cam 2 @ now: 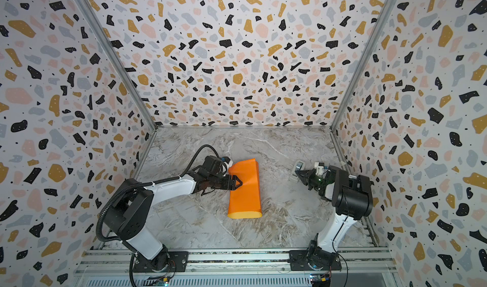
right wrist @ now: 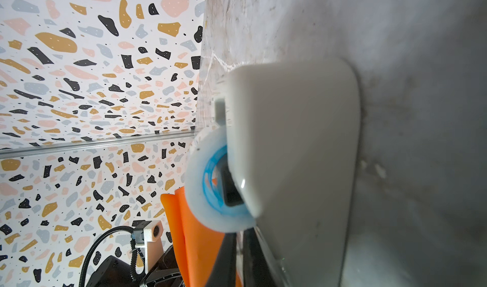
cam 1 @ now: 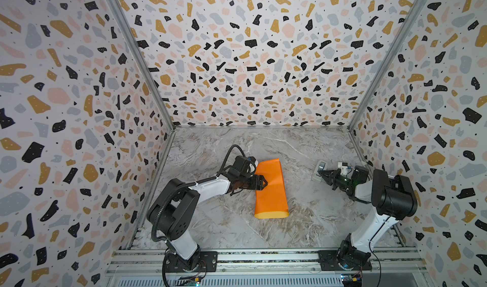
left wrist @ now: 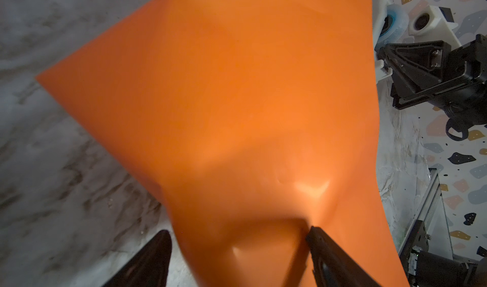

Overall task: Wrap a gift box in wrapping paper
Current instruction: Tear off the tape with the cutter.

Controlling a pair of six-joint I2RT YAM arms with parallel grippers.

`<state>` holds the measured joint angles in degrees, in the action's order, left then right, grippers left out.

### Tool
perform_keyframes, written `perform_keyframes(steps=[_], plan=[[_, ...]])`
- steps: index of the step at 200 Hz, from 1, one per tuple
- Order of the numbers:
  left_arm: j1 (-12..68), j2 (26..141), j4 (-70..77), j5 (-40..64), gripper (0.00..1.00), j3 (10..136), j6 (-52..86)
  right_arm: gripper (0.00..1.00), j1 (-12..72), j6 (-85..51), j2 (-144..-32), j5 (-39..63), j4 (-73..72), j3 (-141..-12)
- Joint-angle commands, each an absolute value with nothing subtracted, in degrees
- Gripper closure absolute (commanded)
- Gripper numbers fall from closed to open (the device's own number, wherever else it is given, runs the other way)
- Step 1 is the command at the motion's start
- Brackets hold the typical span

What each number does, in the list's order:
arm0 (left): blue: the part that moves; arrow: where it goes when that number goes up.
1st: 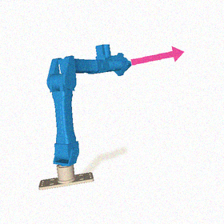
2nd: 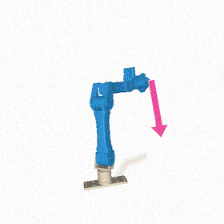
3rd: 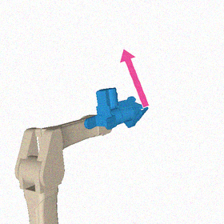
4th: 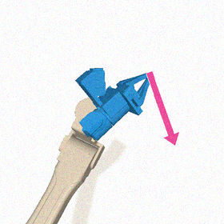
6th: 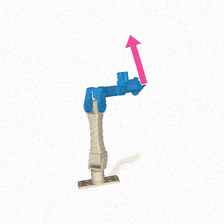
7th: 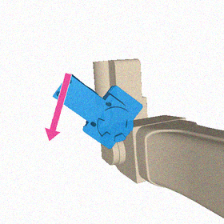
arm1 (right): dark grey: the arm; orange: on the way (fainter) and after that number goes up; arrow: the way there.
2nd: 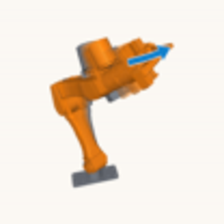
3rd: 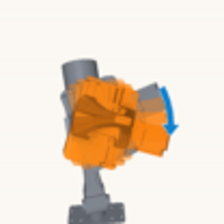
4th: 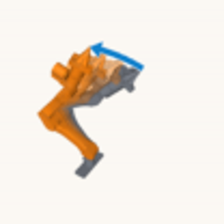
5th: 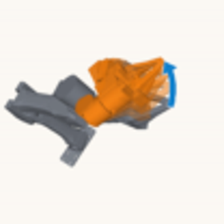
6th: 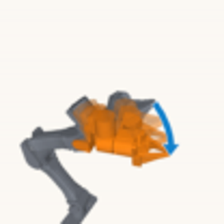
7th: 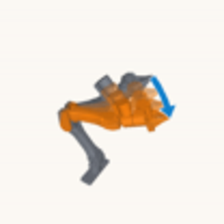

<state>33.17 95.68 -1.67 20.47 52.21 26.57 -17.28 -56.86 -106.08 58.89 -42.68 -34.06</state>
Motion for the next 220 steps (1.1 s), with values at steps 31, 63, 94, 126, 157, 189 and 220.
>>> perform_keyframes(steps=[31,63,94,126,157,189,220], plan=[[33.0,96.8,-9.5,15.9,0.19,50.9,25.0,0.98,-15.9,-61.4,-103.6,63.6,-49.7,-32.6],[33.0,96.9,-9.4,15.7,0.19,50.8,25.0,1.0,-16.0,-62.3,-102.1,63.7,-50.9,-31.5],[33.0,96.8,-9.5,15.7,0.19,50.9,25.0,1.0,-16.1,-63.6,-101.0,63.9,-53.1,-30.8],[33.0,96.7,-9.5,15.7,0.19,50.9,24.9,1.0,-16.1,-64.6,-99.3,64.1,-54.2,-30.2],[33.0,96.6,-9.6,15.7,0.19,50.9,24.9,1.0,-16.0,-64.8,-98.5,64.2,-54.2,-29.4],[33.0,96.6,-9.6,15.6,0.19,50.8,24.9,1.0,-15.7,-64.6,-97.4,64.2,-53.4,-28.5],[33.0,96.7,-9.5,15.6,0.19,50.8,24.9,1.0,-15.3,-62.3,-95.7,63.9,-49.9,-27.3]])
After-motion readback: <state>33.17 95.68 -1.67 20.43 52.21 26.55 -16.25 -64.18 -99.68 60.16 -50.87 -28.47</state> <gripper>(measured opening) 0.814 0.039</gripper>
